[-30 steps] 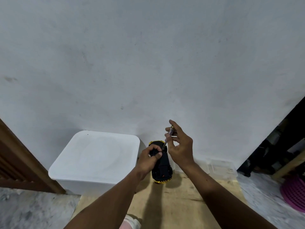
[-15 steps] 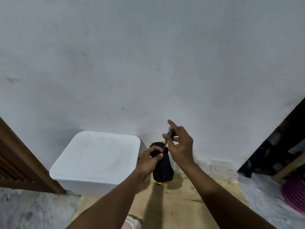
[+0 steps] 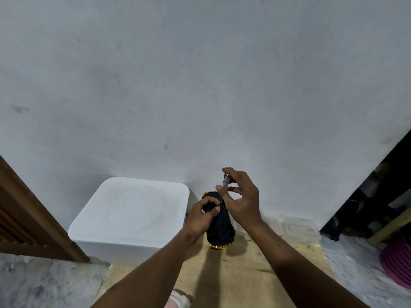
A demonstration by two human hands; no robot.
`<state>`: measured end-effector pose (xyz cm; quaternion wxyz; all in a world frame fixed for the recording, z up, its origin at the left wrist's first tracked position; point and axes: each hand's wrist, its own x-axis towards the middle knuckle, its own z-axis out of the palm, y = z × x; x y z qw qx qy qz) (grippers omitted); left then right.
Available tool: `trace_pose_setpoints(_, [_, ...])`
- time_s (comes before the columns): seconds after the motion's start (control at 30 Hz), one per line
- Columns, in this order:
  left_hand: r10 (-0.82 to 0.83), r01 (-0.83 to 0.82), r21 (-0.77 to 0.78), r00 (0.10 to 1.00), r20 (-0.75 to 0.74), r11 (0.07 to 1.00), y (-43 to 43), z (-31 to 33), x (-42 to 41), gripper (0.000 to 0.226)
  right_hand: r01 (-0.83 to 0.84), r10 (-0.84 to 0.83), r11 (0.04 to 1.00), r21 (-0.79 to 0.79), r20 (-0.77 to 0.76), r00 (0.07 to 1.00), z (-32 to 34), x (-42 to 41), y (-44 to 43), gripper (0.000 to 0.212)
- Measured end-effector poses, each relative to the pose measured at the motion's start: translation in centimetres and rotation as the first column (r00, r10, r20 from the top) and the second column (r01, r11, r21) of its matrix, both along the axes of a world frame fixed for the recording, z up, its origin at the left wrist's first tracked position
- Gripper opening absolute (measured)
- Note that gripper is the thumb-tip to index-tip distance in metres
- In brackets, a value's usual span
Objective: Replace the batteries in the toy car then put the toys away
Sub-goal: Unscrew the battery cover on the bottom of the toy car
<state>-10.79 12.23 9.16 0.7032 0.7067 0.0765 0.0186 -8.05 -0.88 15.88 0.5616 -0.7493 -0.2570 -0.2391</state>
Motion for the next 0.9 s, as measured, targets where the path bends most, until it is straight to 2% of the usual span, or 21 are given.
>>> trace_pose_setpoints(0.2, [0.013,-0.013,-0.022,1.000,0.005,1.000,0.07,0.08,-0.34,0.021,-0.003,0.005,1.000,0.019,-0.080,0.997,-0.18,0.06,-0.28,0.056])
trace_pose_setpoints(0.4, [0.023,-0.023,0.009,1.000,-0.020,1.000,0.62,-0.36,-0.45,0.030,0.026,-0.026,1.000,-0.018,-0.001,1.000,-0.17,-0.04,-0.69,0.040])
trace_pose_setpoints(0.67, [0.007,-0.007,-0.032,1.000,-0.011,0.999,0.40,0.18,-0.54,0.030,0.022,-0.023,0.999,-0.031,-0.024,0.999,0.30,-0.34,-0.35,0.044])
trace_pose_setpoints(0.8, [0.016,-0.018,-0.063,0.999,-0.035,0.998,0.20,0.29,-0.64,0.029,-0.003,0.002,1.000,-0.009,-0.113,0.994,0.15,-0.22,-0.33,0.055])
trace_pose_setpoints(0.9, [0.009,-0.011,-0.058,1.000,-0.028,0.998,0.11,0.51,-0.68,0.029,-0.004,0.003,1.000,-0.013,-0.097,0.995,0.37,-0.60,-0.39,0.046])
